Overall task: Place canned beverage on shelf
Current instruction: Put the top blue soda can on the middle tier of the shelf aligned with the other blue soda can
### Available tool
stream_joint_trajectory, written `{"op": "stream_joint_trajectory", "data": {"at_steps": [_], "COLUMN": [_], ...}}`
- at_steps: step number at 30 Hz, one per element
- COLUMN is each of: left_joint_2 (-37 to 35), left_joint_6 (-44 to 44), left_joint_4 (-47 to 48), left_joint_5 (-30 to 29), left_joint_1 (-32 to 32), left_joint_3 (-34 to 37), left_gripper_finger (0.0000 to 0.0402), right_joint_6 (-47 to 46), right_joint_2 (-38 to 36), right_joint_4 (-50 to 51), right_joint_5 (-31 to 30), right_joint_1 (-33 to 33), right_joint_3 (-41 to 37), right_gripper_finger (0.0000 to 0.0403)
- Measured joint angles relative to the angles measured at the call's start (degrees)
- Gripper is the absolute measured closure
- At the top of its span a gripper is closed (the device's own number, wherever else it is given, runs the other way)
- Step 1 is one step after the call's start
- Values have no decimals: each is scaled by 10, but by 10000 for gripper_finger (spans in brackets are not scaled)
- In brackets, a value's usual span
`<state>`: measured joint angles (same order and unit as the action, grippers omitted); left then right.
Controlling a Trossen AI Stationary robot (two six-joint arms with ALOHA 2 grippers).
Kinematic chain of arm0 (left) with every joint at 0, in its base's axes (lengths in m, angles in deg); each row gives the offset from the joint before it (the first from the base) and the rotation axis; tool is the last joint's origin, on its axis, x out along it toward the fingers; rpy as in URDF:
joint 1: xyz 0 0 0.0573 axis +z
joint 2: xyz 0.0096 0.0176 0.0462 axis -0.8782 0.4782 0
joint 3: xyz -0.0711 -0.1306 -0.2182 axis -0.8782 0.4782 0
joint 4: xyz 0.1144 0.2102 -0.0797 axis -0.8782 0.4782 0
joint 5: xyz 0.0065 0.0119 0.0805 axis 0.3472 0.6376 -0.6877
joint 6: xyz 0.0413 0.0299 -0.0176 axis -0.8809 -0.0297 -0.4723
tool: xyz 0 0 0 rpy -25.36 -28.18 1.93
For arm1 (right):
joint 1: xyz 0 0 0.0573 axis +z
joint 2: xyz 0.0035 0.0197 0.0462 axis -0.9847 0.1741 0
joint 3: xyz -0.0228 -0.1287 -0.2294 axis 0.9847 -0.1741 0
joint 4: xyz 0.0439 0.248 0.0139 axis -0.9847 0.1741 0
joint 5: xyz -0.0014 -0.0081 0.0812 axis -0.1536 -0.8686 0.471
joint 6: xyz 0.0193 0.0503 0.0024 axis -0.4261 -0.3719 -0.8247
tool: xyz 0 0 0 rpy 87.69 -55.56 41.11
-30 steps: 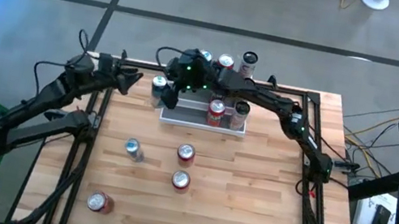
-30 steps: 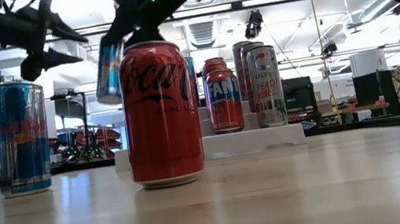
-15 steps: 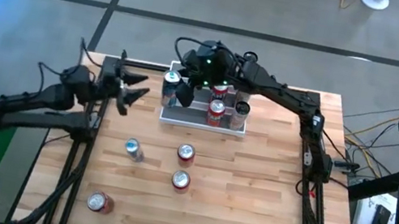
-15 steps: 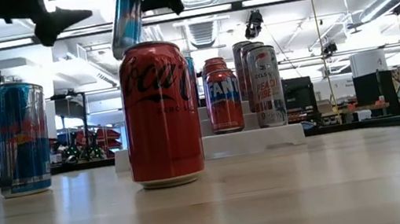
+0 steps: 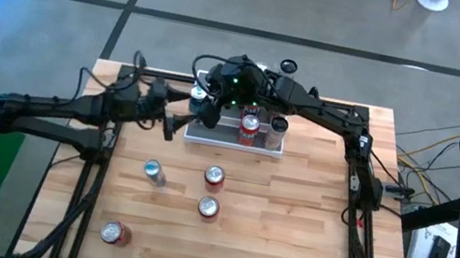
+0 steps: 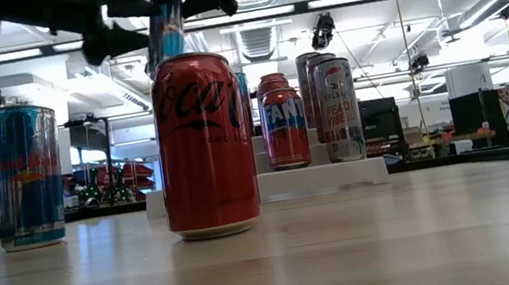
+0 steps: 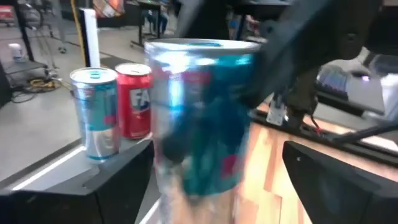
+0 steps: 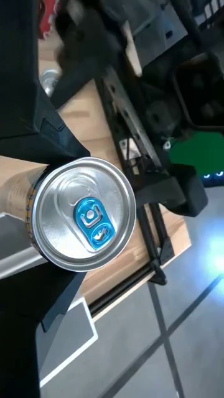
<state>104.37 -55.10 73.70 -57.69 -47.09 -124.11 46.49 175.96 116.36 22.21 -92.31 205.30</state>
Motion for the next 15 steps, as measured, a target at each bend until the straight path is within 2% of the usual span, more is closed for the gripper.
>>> {"op": "stream_joint_trajectory", "data": {"at_steps": [6, 11, 15], "left_joint_2": [69, 95, 93], "left_joint_6": [-23, -38, -39], "left_joint_4": [36, 63, 66], "left_joint_5": [-13, -11, -4], "left_joint_1": [8, 21, 26], "left_joint_3": [-65, -94, -87], "left_gripper_finger": [64, 97, 130], "right_joint_6": [8, 8, 12], "right_joint_2": [0, -1, -4], "right_joint_4": [4, 12, 33], "right_joint_5": [-20, -26, -63], "right_joint_1": [5, 8, 11], "right_joint_3": [0, 0, 0], "right_gripper_finger": [187, 187, 187]}}
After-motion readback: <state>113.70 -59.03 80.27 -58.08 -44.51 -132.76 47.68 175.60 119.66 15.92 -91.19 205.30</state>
